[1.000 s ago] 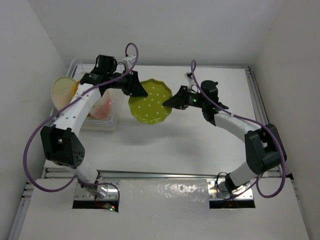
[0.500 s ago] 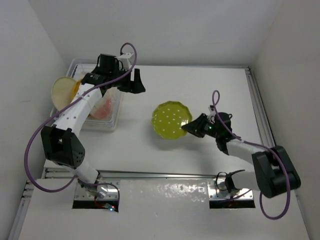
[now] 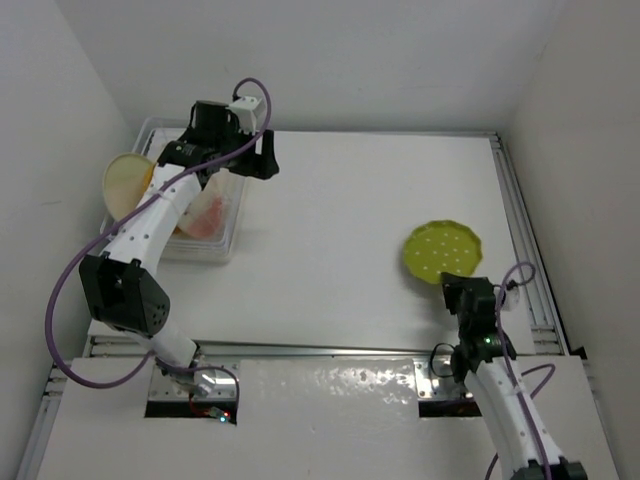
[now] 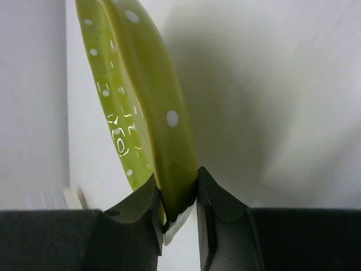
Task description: Unload the plates from the dish rack
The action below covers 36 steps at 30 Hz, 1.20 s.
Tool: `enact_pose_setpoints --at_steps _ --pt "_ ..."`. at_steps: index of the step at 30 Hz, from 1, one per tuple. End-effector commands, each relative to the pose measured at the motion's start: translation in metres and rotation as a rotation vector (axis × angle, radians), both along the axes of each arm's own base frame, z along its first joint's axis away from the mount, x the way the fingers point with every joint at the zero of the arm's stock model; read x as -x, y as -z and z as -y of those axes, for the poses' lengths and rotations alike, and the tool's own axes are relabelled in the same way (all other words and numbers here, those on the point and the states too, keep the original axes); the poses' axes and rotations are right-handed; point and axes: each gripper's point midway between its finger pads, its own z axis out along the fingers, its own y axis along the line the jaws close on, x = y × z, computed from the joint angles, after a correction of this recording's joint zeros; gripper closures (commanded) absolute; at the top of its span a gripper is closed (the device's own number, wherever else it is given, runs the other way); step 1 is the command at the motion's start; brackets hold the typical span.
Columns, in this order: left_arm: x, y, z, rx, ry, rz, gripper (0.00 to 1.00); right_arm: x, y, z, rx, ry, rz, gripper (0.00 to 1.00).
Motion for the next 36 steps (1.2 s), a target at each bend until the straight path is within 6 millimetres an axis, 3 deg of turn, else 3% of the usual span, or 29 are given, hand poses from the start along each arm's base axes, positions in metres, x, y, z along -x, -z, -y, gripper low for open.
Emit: enact_pose_setpoints --at_steps 1,2,4,6,7,14,17,19,20,23,27,31,36 --pt "0.000 -0.029 -0.002 -0.003 0.008 0.086 0.29 0.010 0.001 0.057 0.015 0.363 0.056 1.00" --pt "0.000 -0.029 -0.002 -0.003 0.008 0.085 0.29 0.020 0.008 0.069 0.053 0.422 0.019 1.00" --pt "-0.002 -0.029 -0.001 0.001 0.008 0.087 0.29 0.027 0.007 0.076 0.036 0.487 0.014 1.00" --pt "-0.002 -0.030 0.000 0.005 0.009 0.090 0.29 0.043 0.021 0.083 0.033 0.552 -0.047 1.00" --pt "-0.002 -0.030 0.000 0.007 0.009 0.091 0.29 0.041 0.009 0.084 0.022 0.564 -0.029 1.00" --pt "-0.003 -0.033 0.001 0.012 0.010 0.095 0.29 0.069 0.026 0.080 -0.043 0.620 -0.178 1.00" --pt "-0.004 -0.035 0.001 0.017 0.008 0.099 0.29 0.062 0.021 0.065 -0.022 0.498 -0.223 1.00" --pt "-0.005 -0.034 0.002 0.019 0.010 0.097 0.29 0.038 0.002 0.052 0.026 0.350 -0.174 1.00" --pt "-0.004 -0.035 0.003 0.020 0.012 0.098 0.29 0.040 0.010 0.048 0.133 0.236 -0.254 1.00" --pt "-0.004 -0.034 0.003 0.022 0.015 0.099 0.29 0.037 0.007 0.039 0.219 0.088 -0.330 1.00" --pt "-0.003 -0.036 0.001 0.015 0.014 0.108 0.29 0.045 0.016 0.037 0.212 0.072 -0.389 1.00" --pt "-0.004 -0.038 0.001 0.009 0.016 0.116 0.29 0.052 0.023 0.032 0.070 0.174 -0.362 1.00" --pt "-0.005 -0.039 0.003 0.020 0.019 0.118 0.29 0.056 0.032 0.019 0.000 0.146 -0.381 1.00"
